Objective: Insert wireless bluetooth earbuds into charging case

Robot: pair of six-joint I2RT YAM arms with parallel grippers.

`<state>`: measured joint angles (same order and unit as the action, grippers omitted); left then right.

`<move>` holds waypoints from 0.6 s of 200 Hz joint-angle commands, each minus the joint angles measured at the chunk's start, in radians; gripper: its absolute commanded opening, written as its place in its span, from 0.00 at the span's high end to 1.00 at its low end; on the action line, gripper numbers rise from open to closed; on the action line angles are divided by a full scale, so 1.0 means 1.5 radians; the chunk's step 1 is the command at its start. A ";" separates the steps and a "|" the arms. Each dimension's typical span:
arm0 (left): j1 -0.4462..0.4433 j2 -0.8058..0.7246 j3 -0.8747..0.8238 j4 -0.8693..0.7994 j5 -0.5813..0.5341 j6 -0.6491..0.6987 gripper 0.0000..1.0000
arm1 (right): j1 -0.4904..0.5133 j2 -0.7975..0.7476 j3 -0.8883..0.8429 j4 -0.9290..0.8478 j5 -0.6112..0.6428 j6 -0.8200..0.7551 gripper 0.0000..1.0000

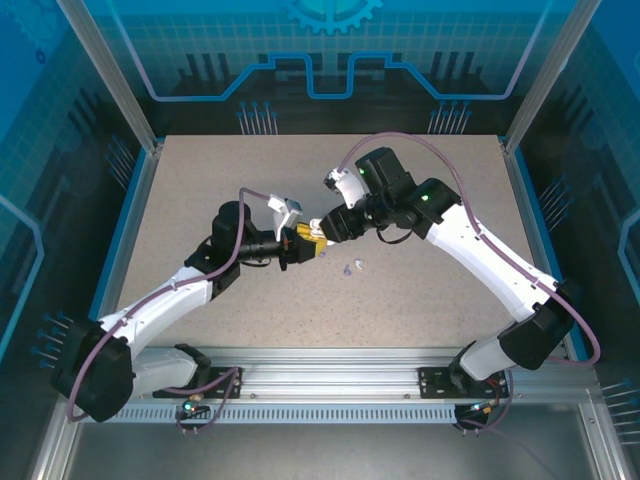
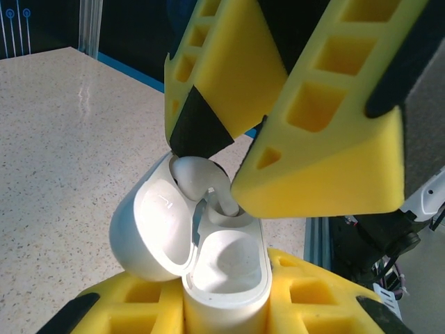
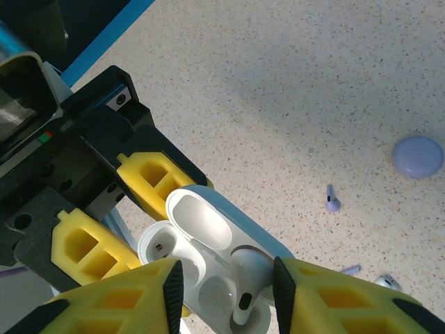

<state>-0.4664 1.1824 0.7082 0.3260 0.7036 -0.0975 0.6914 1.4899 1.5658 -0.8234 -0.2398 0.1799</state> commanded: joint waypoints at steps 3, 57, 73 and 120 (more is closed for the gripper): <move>-0.005 -0.021 0.009 0.016 -0.004 0.017 0.94 | 0.015 -0.008 0.019 -0.030 -0.014 -0.013 0.60; -0.005 -0.030 0.006 0.014 -0.010 0.017 0.94 | 0.014 -0.016 0.015 -0.037 0.012 -0.012 0.68; -0.005 -0.033 0.004 0.014 -0.012 0.017 0.95 | 0.014 -0.017 0.016 -0.041 0.018 -0.013 0.68; -0.004 -0.039 0.004 0.016 -0.012 0.016 0.95 | 0.013 -0.030 0.007 -0.038 0.018 -0.015 0.74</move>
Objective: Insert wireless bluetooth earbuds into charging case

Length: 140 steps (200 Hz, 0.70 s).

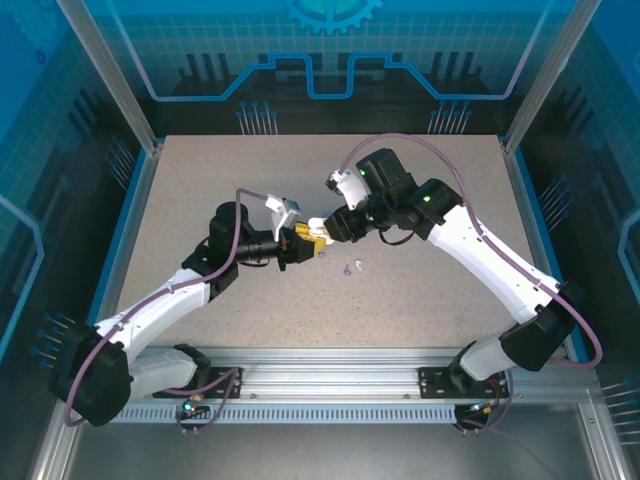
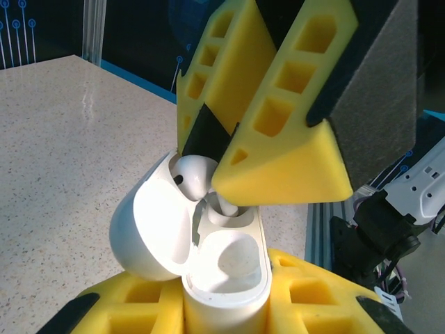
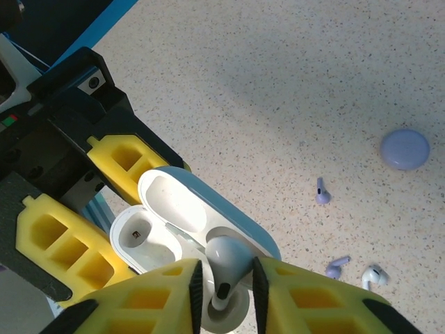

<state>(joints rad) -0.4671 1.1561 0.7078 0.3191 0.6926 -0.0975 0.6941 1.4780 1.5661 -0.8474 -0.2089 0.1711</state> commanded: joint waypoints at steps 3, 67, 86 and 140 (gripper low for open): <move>-0.004 -0.021 0.004 0.021 -0.004 0.015 0.94 | 0.011 -0.023 0.006 -0.020 -0.003 -0.009 0.75; -0.005 -0.023 0.005 0.027 0.008 0.013 0.95 | 0.003 -0.039 -0.013 0.002 -0.023 -0.007 0.81; -0.004 -0.022 0.007 0.028 0.012 0.012 0.94 | 0.000 -0.039 -0.015 0.004 -0.029 -0.007 0.82; -0.004 -0.021 0.006 0.041 0.019 0.000 0.94 | -0.004 -0.039 -0.023 0.003 -0.039 -0.012 0.81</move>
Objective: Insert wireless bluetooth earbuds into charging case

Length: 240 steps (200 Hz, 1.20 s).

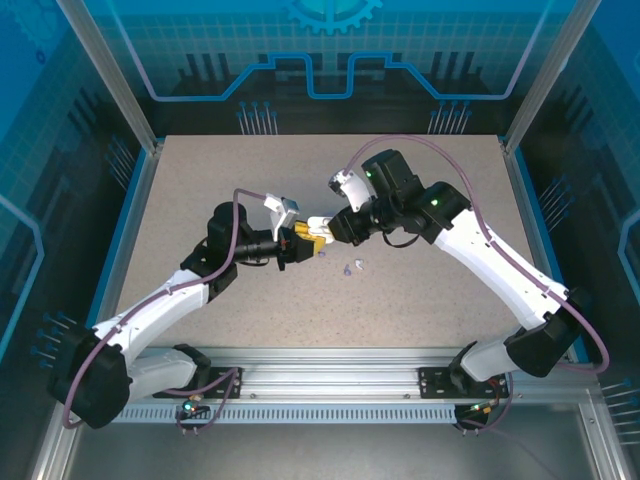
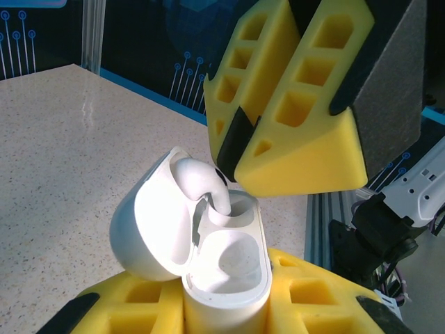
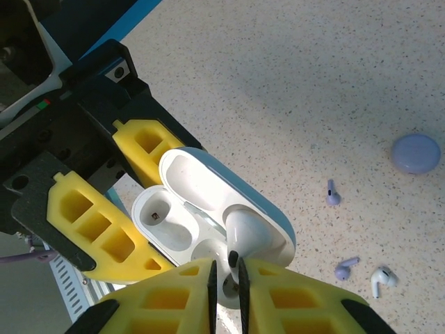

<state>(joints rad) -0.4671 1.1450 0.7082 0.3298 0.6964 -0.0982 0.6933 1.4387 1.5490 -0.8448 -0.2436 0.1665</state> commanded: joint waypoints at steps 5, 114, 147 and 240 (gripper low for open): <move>-0.005 -0.014 0.006 0.035 0.016 0.000 0.94 | -0.003 -0.015 -0.013 0.001 -0.016 -0.009 0.82; -0.004 -0.008 0.015 0.027 0.035 0.003 0.94 | -0.004 -0.009 0.032 0.001 0.011 -0.004 0.60; -0.005 -0.007 0.014 0.026 0.043 0.004 0.94 | -0.002 0.010 0.051 -0.005 0.015 -0.007 0.60; -0.004 -0.003 0.018 0.024 0.052 0.004 0.94 | 0.016 0.039 0.079 -0.025 -0.002 -0.022 0.61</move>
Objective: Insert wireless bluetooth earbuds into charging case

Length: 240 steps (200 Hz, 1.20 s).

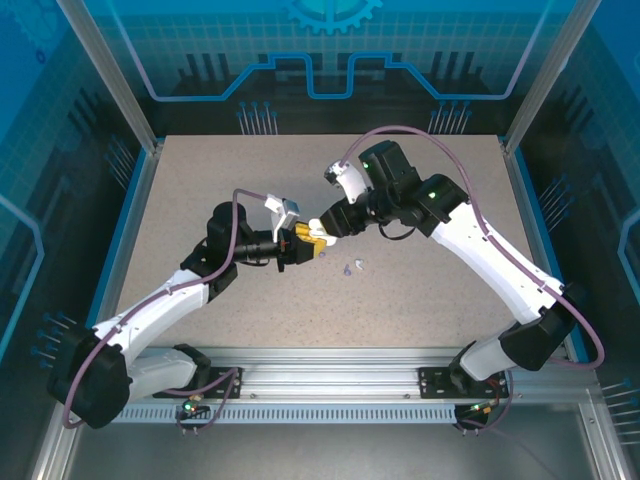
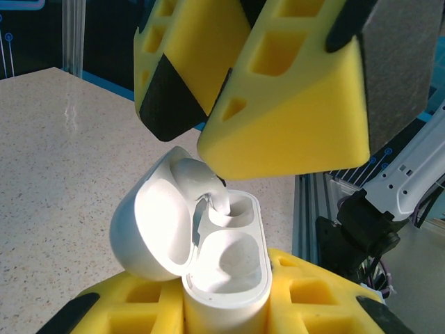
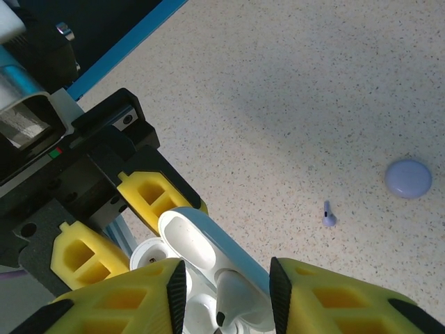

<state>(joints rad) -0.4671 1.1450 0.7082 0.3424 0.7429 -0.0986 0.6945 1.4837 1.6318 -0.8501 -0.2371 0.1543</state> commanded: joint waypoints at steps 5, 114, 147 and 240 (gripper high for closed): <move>-0.004 -0.002 0.017 0.016 0.018 0.004 0.94 | 0.017 0.008 0.023 -0.021 -0.005 -0.014 0.61; -0.004 -0.001 0.028 0.001 -0.020 -0.001 0.95 | 0.023 -0.015 -0.002 -0.025 0.014 -0.017 0.61; -0.004 0.002 0.033 -0.013 -0.037 0.002 0.95 | 0.023 -0.019 -0.006 -0.026 0.033 -0.011 0.63; -0.004 0.004 0.042 -0.016 -0.033 -0.002 0.95 | 0.026 -0.002 -0.007 -0.039 0.050 -0.015 0.65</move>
<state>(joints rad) -0.4679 1.1461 0.7326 0.3183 0.6926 -0.1020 0.7147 1.4776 1.6268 -0.8757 -0.1829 0.1375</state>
